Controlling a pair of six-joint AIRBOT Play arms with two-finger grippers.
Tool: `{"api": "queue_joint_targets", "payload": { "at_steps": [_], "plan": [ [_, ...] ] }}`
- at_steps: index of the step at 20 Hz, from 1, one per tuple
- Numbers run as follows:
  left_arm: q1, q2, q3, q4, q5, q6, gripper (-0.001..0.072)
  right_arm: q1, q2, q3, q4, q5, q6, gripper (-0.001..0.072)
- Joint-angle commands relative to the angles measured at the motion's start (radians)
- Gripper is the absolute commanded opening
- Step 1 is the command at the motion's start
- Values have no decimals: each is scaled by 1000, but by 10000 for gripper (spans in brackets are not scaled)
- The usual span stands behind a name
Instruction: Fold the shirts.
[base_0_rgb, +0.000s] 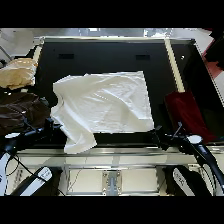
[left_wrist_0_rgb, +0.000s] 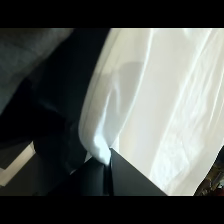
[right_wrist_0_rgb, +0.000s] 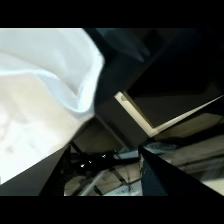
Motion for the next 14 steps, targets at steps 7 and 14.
{"api": "queue_joint_targets", "payload": {
  "at_steps": [7, 14],
  "plan": [
    [0, 1, 0, 0, 11, 1, 11, 1, -199, 84, 130, -192, -159, 434],
    [1, 4, 11, -16, -1, 14, 11, 1, -318, 180, 191, -163, -339, 14]
  ]
}}
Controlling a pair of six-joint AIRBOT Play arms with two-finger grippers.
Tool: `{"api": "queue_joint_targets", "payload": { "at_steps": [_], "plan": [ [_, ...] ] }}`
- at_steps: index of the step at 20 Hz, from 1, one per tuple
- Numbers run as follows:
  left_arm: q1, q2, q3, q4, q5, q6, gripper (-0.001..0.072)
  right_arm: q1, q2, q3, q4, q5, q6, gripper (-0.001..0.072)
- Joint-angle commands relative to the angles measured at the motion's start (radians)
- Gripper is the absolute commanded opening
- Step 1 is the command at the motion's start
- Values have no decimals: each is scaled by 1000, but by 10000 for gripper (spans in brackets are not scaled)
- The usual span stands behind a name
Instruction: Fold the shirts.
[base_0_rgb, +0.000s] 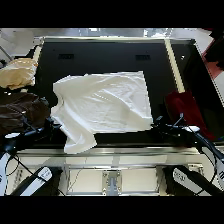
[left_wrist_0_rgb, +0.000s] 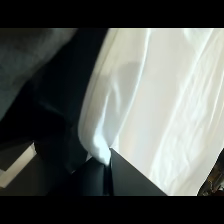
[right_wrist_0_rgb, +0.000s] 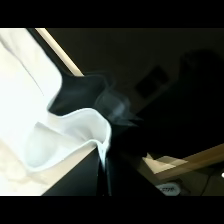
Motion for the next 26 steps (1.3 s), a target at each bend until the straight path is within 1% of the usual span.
{"api": "queue_joint_targets", "payload": {
  "at_steps": [1, 2, 3, 5, 6, 8, 9, 10, 11, 12, 13, 14, 15, 17, 18, 20, 21, 23, 24, 25, 26],
  "plan": [
    [4, 19, 28, -46, -45, 76, 11, -1, -2, 63, 95, 62, -162, 13],
    [4, 60, 64, -87, -108, 172, 10, -1, 40, 108, 96, 100, -204, 12],
    [4, 122, 114, -112, -183, 247, 10, -1, 100, 169, 81, 141, -212, 12],
    [5, 285, 239, -108, -276, 243, 9, -3, 261, 313, 9, 243, -209, 12],
    [5, 375, 308, -93, -288, 235, 9, -13, 360, 397, -70, 302, -172, 12],
    [5, 563, 468, 20, -245, 180, 8, -47, 565, 576, -259, 393, -71, 13],
    [5, 649, 558, 109, -185, 111, 8, -64, 655, 668, -348, 422, -56, 12],
    [5, 713, 643, 209, -121, 21, 8, -75, 738, 772, -432, 440, -52, 13],
    [5, 755, 743, 341, -83, -64, 8, -76, 794, 867, -494, 441, -26, 13],
    [4, 759, 840, 452, -97, -97, 8, -76, 821, 953, -546, 443, 5, 12],
    [4, 741, 948, 530, -139, -96, 7, -76, 825, 1044, -593, 459, 23, 12],
    [3, 706, 1046, 568, -167, -95, 7, -76, 807, 1124, -617, 477, 23, 11],
    [3, 660, 1134, 574, -180, -89, 7, -76, 778, 1182, -620, 482, 20, 12],
    [4, 530, 1283, 552, -208, -101, 8, -76, 689, 1262, -621, 477, -17, 12],
    [4, 464, 1321, 502, -245, -116, 8, -76, 631, 1283, -618, 462, -26, 12],
    [1, 337, 1333, 315, -357, -108, 8, -76, 499, 1287, -587, 429, -32, 12],
    [-13, 264, 1332, 275, -398, -108, 7, -76, 426, 1287, -566, 432, -32, 13],
    [-98, 117, 1331, 321, -422, -113, 7, -74, 246, 1286, -484, 463, -34, 13],
    [-163, 42, 1331, 357, -435, -112, 7, -72, 154, 1286, -426, 482, -49, 13],
    [-252, -46, 1331, 400, -446, -112, 7, -56, 55, 1284, -376, 493, -76, 14],
    [-344, -137, 1331, 465, -443, -111, 7, -25, -42, 1284, -361, 490, -95, 13]
  ]
}}
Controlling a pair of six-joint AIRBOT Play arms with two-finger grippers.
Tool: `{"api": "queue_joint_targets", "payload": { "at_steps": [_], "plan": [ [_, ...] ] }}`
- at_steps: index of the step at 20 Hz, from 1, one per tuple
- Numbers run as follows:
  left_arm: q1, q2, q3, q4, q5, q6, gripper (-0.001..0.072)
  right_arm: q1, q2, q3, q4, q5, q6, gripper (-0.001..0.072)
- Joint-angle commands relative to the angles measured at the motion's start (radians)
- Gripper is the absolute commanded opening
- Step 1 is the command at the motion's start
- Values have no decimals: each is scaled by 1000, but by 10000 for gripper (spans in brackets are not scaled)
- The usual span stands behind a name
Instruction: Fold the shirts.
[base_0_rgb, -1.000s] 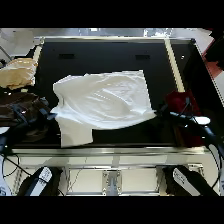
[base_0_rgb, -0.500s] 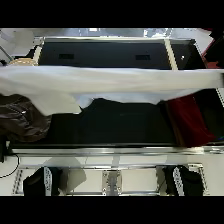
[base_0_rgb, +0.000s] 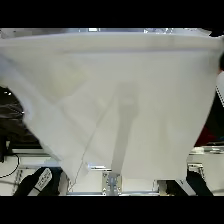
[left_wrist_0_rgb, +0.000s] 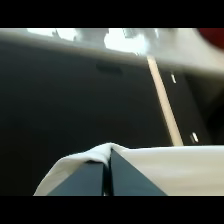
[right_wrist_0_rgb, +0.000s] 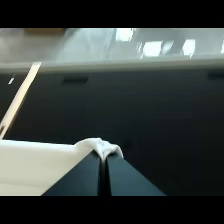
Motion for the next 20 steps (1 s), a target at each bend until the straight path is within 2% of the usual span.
{"api": "queue_joint_targets", "payload": {
  "at_steps": [1, 3, 5, 7, 8, 9, 10, 11, 12, 13, 15, 17, 19, 20],
  "plan": [
    [-253, -303, 16, 159, -43, -3, 8, 72, -325, 10, 102, 13, -52, 14],
    [-384, -487, 16, 318, 18, -19, 9, 163, -513, 10, 72, -52, -61, 14],
    [-451, -661, 16, 428, 134, -99, 10, 235, -676, 10, 48, -153, -61, 15],
    [-461, -798, 17, 445, 266, -191, 30, 291, -821, 11, 48, -319, -54, 16],
    [-455, -844, 18, 440, 325, -242, 244, 309, -868, 11, 53, -420, -29, 16],
    [-446, -866, 18, 422, 371, -277, 591, 325, -900, 11, 61, -525, -5, 17],
    [-432, -870, 18, 398, 415, -301, 720, 338, -917, 11, 78, -635, -1, 60],
    [-415, -860, 23, 376, 439, -298, 720, 348, -919, 11, 83, -721, 0, 280],
    [-395, -839, 35, 366, 449, -298, 720, 350, -914, 24, 82, -768, 0, 546],
    [-373, -808, 49, 363, 449, -298, 720, 342, -910, 60, 71, -737, 0, 570],
    [-325, -695, 54, 368, 453, -292, 720, 295, -884, 169, 12, -554, 1, 553],
    [-275, -529, 53, 425, 449, -189, 719, 217, -833, 282, -173, -331, 81, 547],
    [-216, -367, 45, 542, 388, -185, 719, 123, -771, 362, -357, -81, 161, 547],
    [-176, -293, 15, 568, 328, -185, 718, 76, -737, 367, -390, 39, 168, 547]
  ]
}}
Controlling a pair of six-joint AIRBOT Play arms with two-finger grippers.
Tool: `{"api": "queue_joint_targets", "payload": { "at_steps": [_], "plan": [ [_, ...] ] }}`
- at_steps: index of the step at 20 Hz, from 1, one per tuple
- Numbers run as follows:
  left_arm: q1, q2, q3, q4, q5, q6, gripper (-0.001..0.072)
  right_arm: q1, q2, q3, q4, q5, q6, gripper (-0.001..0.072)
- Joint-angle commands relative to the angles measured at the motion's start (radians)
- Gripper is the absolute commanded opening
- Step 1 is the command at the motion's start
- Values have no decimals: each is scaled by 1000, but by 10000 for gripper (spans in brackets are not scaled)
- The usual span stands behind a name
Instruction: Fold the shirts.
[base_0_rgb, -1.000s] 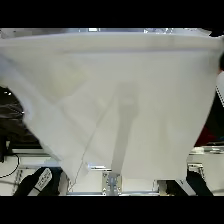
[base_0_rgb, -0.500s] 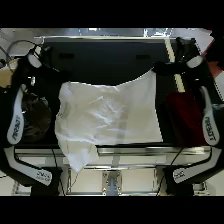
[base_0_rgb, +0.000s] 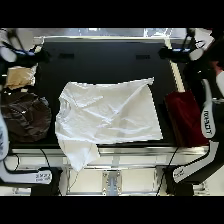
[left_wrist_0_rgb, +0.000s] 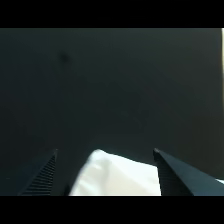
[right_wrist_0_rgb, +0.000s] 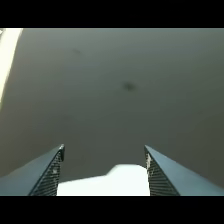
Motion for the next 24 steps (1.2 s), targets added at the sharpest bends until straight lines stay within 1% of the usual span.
{"api": "queue_joint_targets", "payload": {
  "at_steps": [1, 2, 3, 4, 5, 6, 7, 9, 10, 11, 13, 14, 15, 16, 17, 19, 20, 21, 24],
  "plan": [
    [132, 266, -88, 113, -162, 32, 704, -149, 101, 73, -216, 457, 59, 547],
    [182, 339, -179, 113, -223, 14, 679, -182, 136, 39, -215, 530, 22, 525],
    [235, 417, -307, 109, -267, -48, 602, -210, 187, -27, -215, 562, -14, 451],
    [280, 489, -445, 109, -277, -121, 557, -233, 250, -119, -214, 549, -33, 448],
    [323, 564, -605, 109, -272, -193, 557, -254, 314, -223, -211, 526, -43, 451],
    [356, 622, -747, 99, -276, -229, 557, -277, 378, -338, -203, 502, -47, 452],
    [386, 674, -886, 64, -278, -231, 557, -296, 435, -444, -189, 482, -56, 452],
    [414, 729, -1089, -56, -281, -229, 557, -322, 530, -621, -154, 431, -75, 452],
    [415, 733, -1168, -111, -282, -205, 556, -326, 565, -681, -145, 409, -75, 452],
    [414, 727, -1228, -167, -281, -160, 557, -326, 589, -720, -127, 393, -75, 452],
    [415, 707, -1298, -206, -276, -106, 556, -325, 616, -753, -93, 375, -89, 452],
    [415, 687, -1308, -202, -278, -87, 537, -325, 620, -753, -80, 371, -91, 452],
    [416, 657, -1309, -205, -281, -51, 526, -325, 622, -753, -72, 364, -97, 452],
    [416, 623, -1309, -227, -280, -15, 461, -325, 622, -753, -64, 362, -97, 452],
    [416, 584, -1309, -278, -280, 32, 439, -325, 622, -753, -59, 362, -97, 452],
    [416, 517, -1309, -419, -274, 149, 440, -325, 622, -753, -57, 365, -97, 452],
    [416, 494, -1309, -468, -272, 185, 439, -325, 622, -753, -58, 368, -97, 452],
    [416, 475, -1309, -491, -273, 203, 440, -325, 622, -753, -57, 371, -97, 452],
    [415, 449, -1309, -489, -285, 203, 439, -325, 622, -753, -57, 374, -97, 452]
  ]
}}
